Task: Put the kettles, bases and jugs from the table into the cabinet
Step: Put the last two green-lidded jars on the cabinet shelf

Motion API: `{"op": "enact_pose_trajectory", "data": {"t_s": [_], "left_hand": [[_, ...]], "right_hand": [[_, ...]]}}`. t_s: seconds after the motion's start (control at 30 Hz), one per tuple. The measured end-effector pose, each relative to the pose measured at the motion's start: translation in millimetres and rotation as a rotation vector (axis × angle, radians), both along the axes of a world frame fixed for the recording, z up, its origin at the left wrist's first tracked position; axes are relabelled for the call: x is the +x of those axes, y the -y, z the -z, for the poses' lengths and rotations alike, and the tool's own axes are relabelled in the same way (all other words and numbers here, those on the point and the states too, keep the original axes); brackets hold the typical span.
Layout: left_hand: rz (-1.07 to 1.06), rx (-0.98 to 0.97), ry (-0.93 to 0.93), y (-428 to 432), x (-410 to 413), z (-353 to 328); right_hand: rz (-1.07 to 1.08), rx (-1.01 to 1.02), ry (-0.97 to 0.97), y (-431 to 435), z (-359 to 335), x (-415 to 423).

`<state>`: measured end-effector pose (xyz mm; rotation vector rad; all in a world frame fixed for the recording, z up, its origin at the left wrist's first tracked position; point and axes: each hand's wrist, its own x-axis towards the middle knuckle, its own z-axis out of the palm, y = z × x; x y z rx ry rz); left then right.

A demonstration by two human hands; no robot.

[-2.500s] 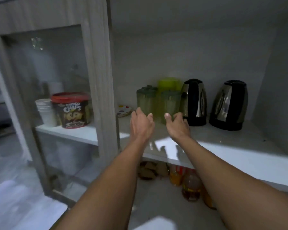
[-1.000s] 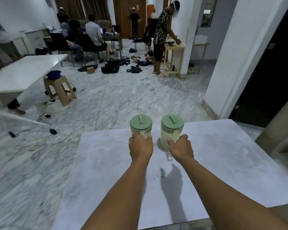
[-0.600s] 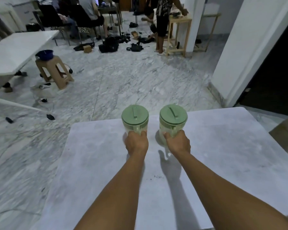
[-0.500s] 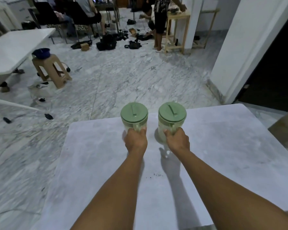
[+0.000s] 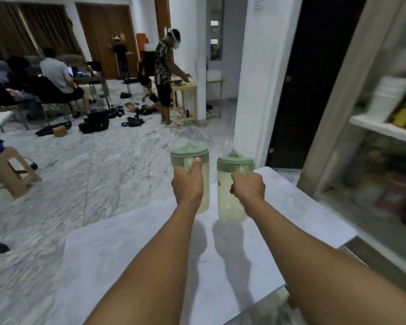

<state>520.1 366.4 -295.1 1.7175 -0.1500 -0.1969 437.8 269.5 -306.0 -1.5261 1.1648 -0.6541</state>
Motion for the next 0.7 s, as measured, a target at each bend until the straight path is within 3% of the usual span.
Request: {"op": "enact_pose_trajectory", "data": {"t_s": [0.3,0.7], "left_hand": [[0.219,-0.136,0.049,24,-114,-85],[0.684,-0.352,0.188,156,-388,-155]], "right_hand": [[0.296,-0.188,0.244,-7,-101,-143],[0.803,-0.424,0.203,60,-171,-440]]}}
